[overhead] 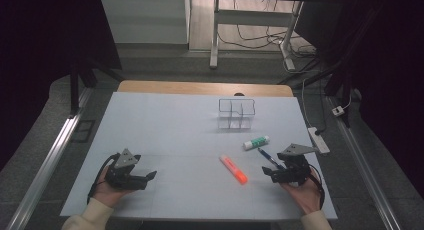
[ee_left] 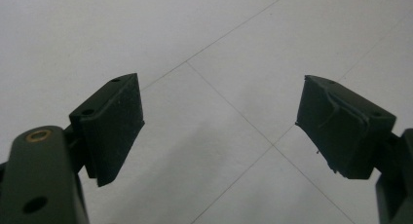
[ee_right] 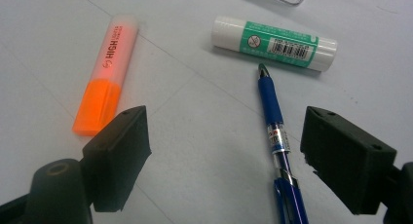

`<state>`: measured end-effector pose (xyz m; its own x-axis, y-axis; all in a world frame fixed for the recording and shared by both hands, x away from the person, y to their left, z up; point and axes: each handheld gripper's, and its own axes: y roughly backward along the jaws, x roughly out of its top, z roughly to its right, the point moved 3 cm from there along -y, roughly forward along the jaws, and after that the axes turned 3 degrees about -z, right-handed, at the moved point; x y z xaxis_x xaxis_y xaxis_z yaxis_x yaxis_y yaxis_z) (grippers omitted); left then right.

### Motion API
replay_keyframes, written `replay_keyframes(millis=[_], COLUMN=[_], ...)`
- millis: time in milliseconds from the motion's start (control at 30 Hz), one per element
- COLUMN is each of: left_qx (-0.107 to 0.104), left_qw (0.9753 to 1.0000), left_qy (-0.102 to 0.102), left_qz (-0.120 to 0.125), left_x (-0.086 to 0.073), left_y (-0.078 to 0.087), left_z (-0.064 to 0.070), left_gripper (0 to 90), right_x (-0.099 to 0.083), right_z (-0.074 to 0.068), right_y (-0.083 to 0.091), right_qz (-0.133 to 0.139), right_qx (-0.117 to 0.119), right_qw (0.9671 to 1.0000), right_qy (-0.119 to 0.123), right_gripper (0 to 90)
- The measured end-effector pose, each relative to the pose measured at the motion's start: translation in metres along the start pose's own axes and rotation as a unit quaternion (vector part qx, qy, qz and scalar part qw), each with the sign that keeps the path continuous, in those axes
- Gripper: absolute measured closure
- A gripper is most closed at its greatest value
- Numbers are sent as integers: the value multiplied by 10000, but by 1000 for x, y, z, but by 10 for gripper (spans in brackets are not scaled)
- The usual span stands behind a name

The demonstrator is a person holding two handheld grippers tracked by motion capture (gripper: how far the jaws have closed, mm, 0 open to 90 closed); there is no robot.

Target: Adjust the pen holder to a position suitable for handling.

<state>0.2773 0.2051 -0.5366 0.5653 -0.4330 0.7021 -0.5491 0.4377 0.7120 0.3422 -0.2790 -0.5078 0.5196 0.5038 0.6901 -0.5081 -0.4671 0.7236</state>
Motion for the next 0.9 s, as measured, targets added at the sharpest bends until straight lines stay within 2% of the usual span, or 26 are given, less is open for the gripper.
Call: replay_keyframes(millis=[567,900], left_qx=[-9,-39], left_qw=[10000,10000], left_qy=[2,25], left_qz=[20,15], left_x=[0,0], left_y=[1,1], left_z=[1,2], left_gripper=[170,170], right_x=[3,17], right_z=[0,9], right_y=[0,-5], right_qz=[175,194], right_qx=[38,-39], right_qw=[9998,9993], right_qy=[-61,-316], right_gripper=[177,212])
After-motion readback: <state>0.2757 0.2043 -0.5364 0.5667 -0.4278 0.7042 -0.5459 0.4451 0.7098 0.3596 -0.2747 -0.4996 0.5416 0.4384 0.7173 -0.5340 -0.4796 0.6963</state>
